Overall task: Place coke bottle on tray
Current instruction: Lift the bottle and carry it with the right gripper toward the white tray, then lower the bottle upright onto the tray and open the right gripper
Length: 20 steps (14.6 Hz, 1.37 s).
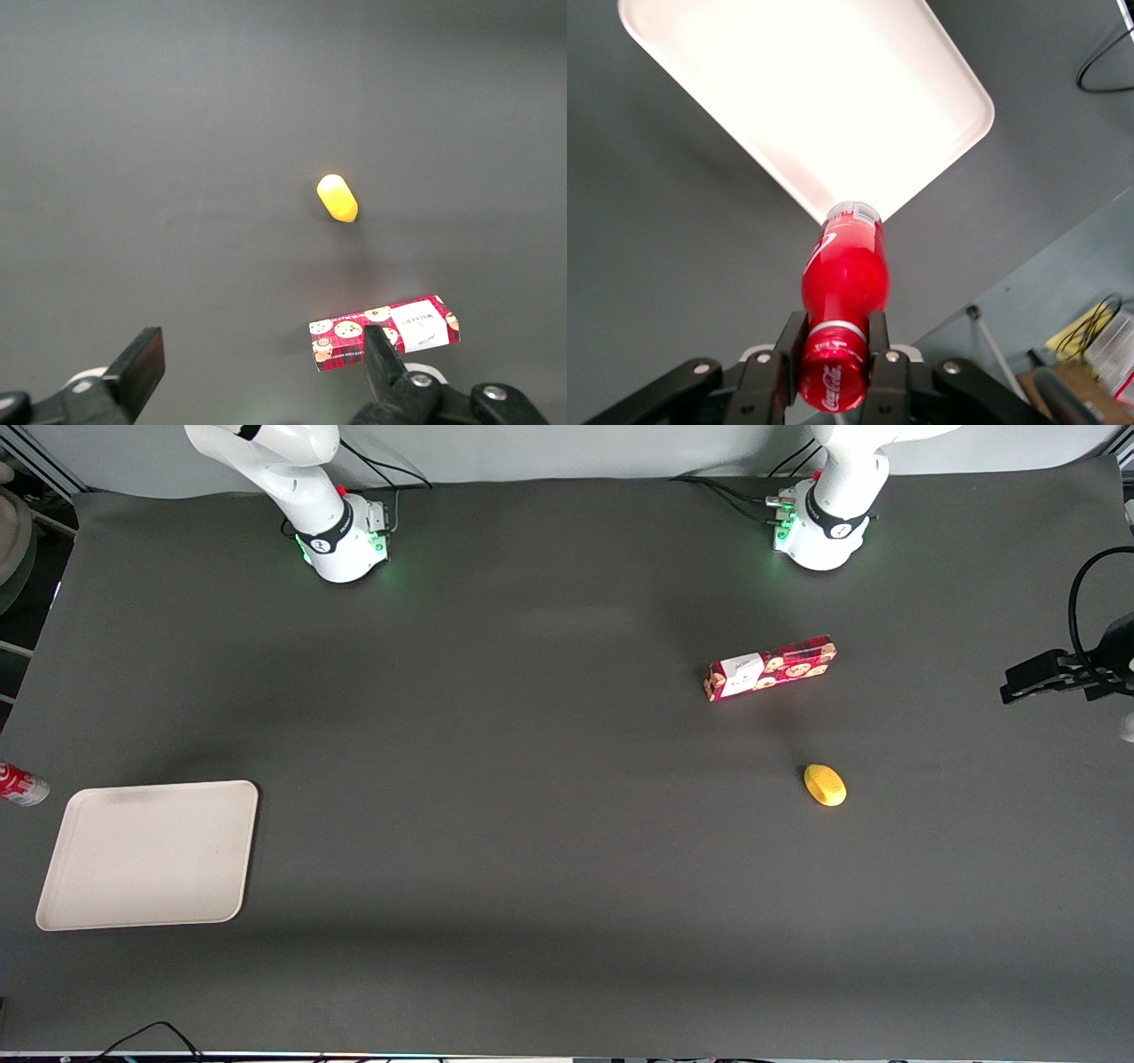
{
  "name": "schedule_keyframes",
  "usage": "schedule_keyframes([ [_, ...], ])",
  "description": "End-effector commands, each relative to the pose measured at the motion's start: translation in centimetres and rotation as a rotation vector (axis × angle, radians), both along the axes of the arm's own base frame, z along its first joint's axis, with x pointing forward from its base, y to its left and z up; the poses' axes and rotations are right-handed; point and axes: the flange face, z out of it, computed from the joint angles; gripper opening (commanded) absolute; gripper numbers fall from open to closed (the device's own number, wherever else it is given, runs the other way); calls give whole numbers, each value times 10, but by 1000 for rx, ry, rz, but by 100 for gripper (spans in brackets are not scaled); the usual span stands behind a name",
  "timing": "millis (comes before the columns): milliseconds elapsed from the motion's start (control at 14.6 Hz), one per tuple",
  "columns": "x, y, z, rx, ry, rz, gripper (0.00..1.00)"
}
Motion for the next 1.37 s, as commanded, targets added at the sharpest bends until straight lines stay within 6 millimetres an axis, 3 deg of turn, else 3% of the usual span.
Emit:
schedule_keyframes([
  [0,30,-36,-23,5,-7,130,0],
  [137,34,-42,-27,-21,-31,176,0],
  [344,39,-53,-52,-38,-28,235,0],
  [550,45,-46,-66,-13,-24,232,0],
  [687,51,-37,-100,59,-27,223,0],
  [893,58,-29,-128,84,-9,230,0],
  [1305,61,-33,-138,47,2,297,0],
])
